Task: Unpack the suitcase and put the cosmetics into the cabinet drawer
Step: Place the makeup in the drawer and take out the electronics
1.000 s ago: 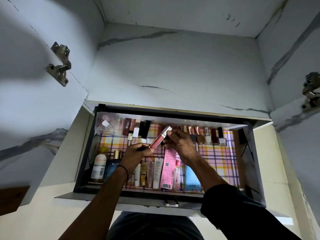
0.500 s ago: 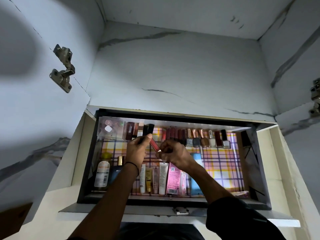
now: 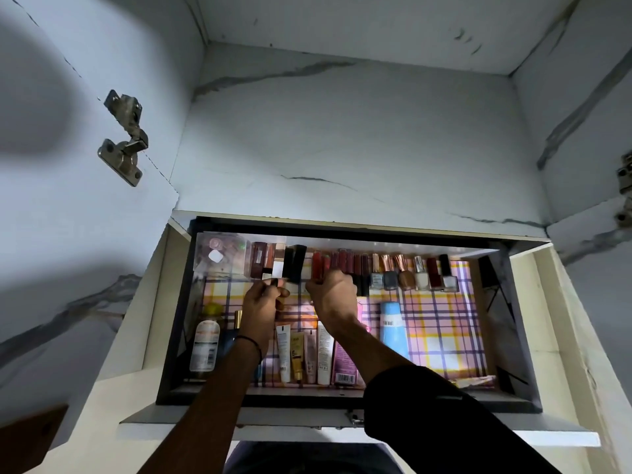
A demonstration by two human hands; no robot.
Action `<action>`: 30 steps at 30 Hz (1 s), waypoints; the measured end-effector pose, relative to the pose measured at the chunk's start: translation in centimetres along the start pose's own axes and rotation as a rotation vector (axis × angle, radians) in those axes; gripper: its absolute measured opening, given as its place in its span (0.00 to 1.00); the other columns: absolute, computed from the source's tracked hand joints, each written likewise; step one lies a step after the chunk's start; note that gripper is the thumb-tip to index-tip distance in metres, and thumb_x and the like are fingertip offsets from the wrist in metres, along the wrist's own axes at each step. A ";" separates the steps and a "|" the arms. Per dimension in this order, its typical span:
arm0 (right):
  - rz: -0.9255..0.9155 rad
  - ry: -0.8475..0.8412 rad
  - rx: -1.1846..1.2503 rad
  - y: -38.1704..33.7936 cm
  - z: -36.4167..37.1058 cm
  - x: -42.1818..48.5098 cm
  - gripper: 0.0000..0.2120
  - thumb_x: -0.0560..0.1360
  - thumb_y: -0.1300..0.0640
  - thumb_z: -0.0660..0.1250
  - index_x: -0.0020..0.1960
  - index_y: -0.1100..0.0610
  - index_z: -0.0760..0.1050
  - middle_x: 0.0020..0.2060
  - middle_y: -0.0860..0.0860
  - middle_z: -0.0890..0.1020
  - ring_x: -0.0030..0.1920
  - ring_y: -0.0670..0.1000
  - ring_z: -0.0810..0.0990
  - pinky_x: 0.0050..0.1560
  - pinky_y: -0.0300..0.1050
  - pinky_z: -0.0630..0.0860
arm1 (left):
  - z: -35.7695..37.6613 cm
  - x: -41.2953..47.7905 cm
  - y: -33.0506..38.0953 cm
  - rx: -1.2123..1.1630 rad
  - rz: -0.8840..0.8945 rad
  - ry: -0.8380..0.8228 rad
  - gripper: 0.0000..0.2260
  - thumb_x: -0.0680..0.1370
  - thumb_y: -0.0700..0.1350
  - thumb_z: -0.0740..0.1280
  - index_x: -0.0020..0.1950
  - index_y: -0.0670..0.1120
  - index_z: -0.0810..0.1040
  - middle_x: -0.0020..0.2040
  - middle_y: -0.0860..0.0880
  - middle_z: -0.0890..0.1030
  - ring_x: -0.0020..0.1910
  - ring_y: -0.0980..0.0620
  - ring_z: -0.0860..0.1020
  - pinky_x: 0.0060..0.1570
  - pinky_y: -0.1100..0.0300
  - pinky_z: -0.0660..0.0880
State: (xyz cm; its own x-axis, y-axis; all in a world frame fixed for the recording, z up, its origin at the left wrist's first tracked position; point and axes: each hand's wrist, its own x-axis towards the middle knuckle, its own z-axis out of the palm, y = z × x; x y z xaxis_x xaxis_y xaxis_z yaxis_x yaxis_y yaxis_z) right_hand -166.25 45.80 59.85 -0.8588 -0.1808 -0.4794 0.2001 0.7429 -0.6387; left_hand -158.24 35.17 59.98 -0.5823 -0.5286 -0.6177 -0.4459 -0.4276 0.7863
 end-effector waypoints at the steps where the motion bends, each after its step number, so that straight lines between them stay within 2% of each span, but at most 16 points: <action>1: -0.004 0.010 -0.048 -0.1 0.2 0.2 0.10 0.77 0.53 0.71 0.43 0.60 0.79 0.36 0.51 0.82 0.32 0.49 0.80 0.29 0.39 0.74 | -0.2 0.0 -0.1 0.009 0.002 -0.004 0.10 0.83 0.35 0.55 0.50 0.39 0.76 0.40 0.45 0.78 0.34 0.51 0.72 0.30 0.60 0.72; 3: 0.002 0.031 -0.129 -0.4 0.3 0.7 0.13 0.79 0.51 0.69 0.45 0.61 0.79 0.38 0.53 0.83 0.35 0.51 0.83 0.29 0.40 0.75 | -0.6 -0.1 -0.1 0.034 0.005 -0.018 0.09 0.83 0.35 0.55 0.53 0.39 0.75 0.42 0.44 0.80 0.37 0.48 0.76 0.31 0.59 0.77; 7: 0.045 0.032 -0.203 0.4 -0.2 1.7 0.08 0.81 0.58 0.65 0.46 0.61 0.79 0.40 0.55 0.84 0.37 0.53 0.84 0.34 0.44 0.82 | -1.0 -0.2 0.3 0.047 0.024 -0.053 0.07 0.82 0.34 0.58 0.56 0.38 0.74 0.47 0.41 0.82 0.39 0.46 0.79 0.35 0.58 0.81; 10: 0.013 0.045 -0.100 1.4 -1.6 1.4 0.11 0.82 0.55 0.63 0.44 0.59 0.77 0.38 0.53 0.82 0.33 0.47 0.79 0.28 0.38 0.73 | -1.0 -0.4 0.6 0.054 0.026 -0.062 0.05 0.81 0.34 0.61 0.53 0.42 0.74 0.49 0.41 0.83 0.36 0.47 0.80 0.34 0.60 0.80; 13: -0.045 -0.007 0.128 2.0 -3.0 -0.5 0.09 0.83 0.58 0.62 0.46 0.61 0.75 0.37 0.52 0.78 0.33 0.45 0.75 0.30 0.38 0.72 | -0.8 -0.3 0.3 0.070 0.004 -0.053 0.08 0.80 0.33 0.63 0.58 0.40 0.72 0.49 0.39 0.82 0.36 0.48 0.81 0.32 0.61 0.79; 15: -0.172 -0.007 0.357 2.8 -3.2 -1.9 0.09 0.82 0.60 0.63 0.48 0.64 0.76 0.37 0.52 0.78 0.33 0.41 0.75 0.31 0.33 0.71 | -0.6 -0.1 -0.3 0.142 0.023 -0.046 0.09 0.80 0.35 0.64 0.59 0.43 0.73 0.53 0.39 0.82 0.43 0.44 0.82 0.42 0.54 0.81; 17: -0.287 -0.046 0.398 3.7 -2.7 -2.6 0.11 0.81 0.55 0.63 0.50 0.64 0.75 0.38 0.55 0.79 0.35 0.41 0.77 0.32 0.34 0.72 | -0.1 -0.2 -0.6 0.259 0.064 -0.068 0.10 0.79 0.38 0.67 0.58 0.48 0.76 0.58 0.42 0.81 0.53 0.43 0.81 0.53 0.46 0.79; 20: -0.191 -0.144 0.347 3.3 -2.1 -2.4 0.07 0.80 0.53 0.63 0.52 0.56 0.76 0.45 0.53 0.83 0.41 0.49 0.80 0.34 0.38 0.73 | 1.0 -0.6 -0.8 0.348 0.086 -0.119 0.12 0.78 0.38 0.69 0.59 0.48 0.79 0.58 0.47 0.79 0.57 0.47 0.78 0.58 0.48 0.77; 22: -0.155 -0.142 0.327 2.9 -2.1 -2.1 0.04 0.81 0.55 0.64 0.53 0.54 0.77 0.45 0.50 0.83 0.41 0.47 0.81 0.33 0.34 0.73 | 1.5 -1.0 -0.8 0.410 0.095 -0.156 0.12 0.77 0.37 0.69 0.59 0.46 0.79 0.56 0.48 0.80 0.56 0.49 0.79 0.55 0.57 0.77; 26: -0.136 -0.124 0.307 2.7 -2.4 -1.4 0.07 0.80 0.58 0.65 0.51 0.59 0.81 0.40 0.51 0.83 0.35 0.45 0.79 0.32 0.34 0.72 | 1.6 -1.7 -0.1 0.381 0.086 -0.225 0.13 0.75 0.36 0.71 0.59 0.43 0.77 0.52 0.49 0.80 0.47 0.57 0.79 0.38 0.71 0.74; 30: -0.135 -0.102 0.308 2.6 -2.6 -0.9 0.07 0.80 0.60 0.66 0.50 0.59 0.83 0.35 0.48 0.82 0.34 0.44 0.78 0.34 0.36 0.72 | 1.2 -2.0 0.3 0.279 0.065 -0.233 0.17 0.74 0.32 0.71 0.61 0.41 0.75 0.51 0.49 0.79 0.46 0.58 0.78 0.35 0.73 0.75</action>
State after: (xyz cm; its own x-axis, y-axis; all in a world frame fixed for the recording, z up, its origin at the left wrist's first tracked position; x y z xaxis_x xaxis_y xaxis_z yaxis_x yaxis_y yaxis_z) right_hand -166.15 49.59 60.19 -0.8386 -0.3396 -0.4259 0.2339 0.4816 -0.8446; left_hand -158.01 37.01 61.44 -0.7403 -0.3528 -0.5723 -0.5525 -0.1657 0.8169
